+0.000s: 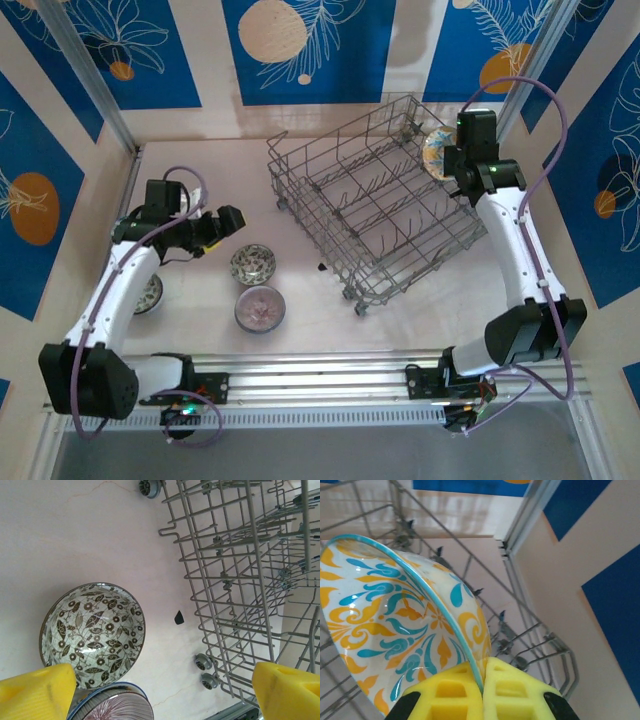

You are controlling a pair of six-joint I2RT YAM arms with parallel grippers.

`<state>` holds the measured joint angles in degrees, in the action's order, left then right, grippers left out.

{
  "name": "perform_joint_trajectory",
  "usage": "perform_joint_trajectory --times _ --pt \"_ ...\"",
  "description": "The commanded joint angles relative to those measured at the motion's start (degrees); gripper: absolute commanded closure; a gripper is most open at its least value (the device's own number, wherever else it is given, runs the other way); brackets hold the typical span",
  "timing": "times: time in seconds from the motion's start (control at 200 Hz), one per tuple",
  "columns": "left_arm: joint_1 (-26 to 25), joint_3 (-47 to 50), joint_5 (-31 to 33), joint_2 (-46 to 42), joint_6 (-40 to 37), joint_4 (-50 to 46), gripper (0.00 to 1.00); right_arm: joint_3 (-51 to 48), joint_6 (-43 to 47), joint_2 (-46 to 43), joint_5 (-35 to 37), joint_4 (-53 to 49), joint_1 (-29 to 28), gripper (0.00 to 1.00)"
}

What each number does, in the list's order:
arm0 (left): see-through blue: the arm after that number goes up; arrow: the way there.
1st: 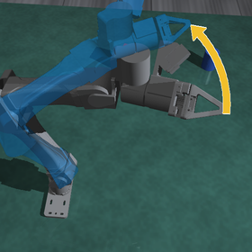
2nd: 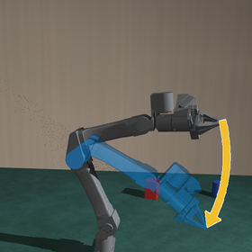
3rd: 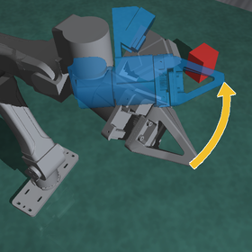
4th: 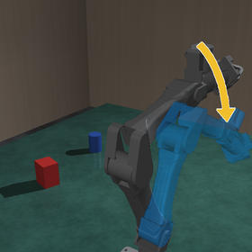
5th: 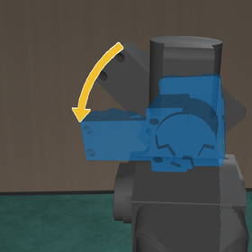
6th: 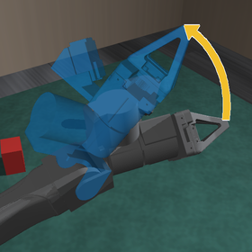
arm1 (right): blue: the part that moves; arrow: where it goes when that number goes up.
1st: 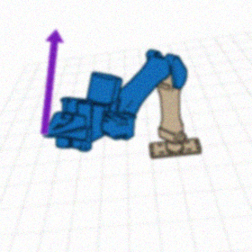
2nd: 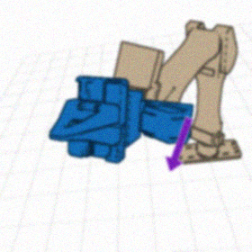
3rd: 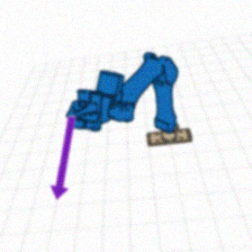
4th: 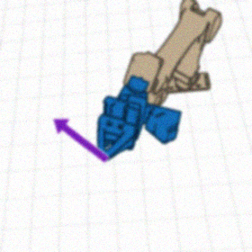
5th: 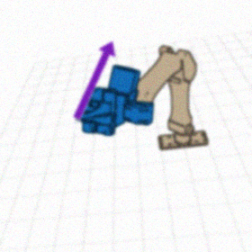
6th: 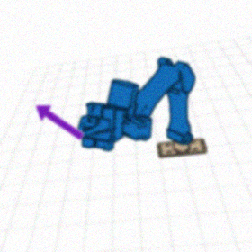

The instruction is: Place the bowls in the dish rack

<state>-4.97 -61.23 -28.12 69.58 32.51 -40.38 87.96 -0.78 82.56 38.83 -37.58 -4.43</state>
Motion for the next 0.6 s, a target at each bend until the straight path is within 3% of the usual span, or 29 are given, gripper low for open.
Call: perform_joint_trajectory --times 0.0,0.35,0.595 --pt "0.76 -2.25 -1.01 2.97 -2.82 1.51 0.09 -1.85 4.45 0.38 2.01 12.69 2.34 1.00" --pt "1.13 -5.59 -0.87 8.72 -6.04 0.30 0.09 -8.25 18.98 7.39 7.83 33.23 3.63 1.00" --pt "1.72 -5.39 -0.70 9.67 -6.32 -0.05 0.09 -14.78 23.71 6.16 7.65 38.07 5.64 1.00"
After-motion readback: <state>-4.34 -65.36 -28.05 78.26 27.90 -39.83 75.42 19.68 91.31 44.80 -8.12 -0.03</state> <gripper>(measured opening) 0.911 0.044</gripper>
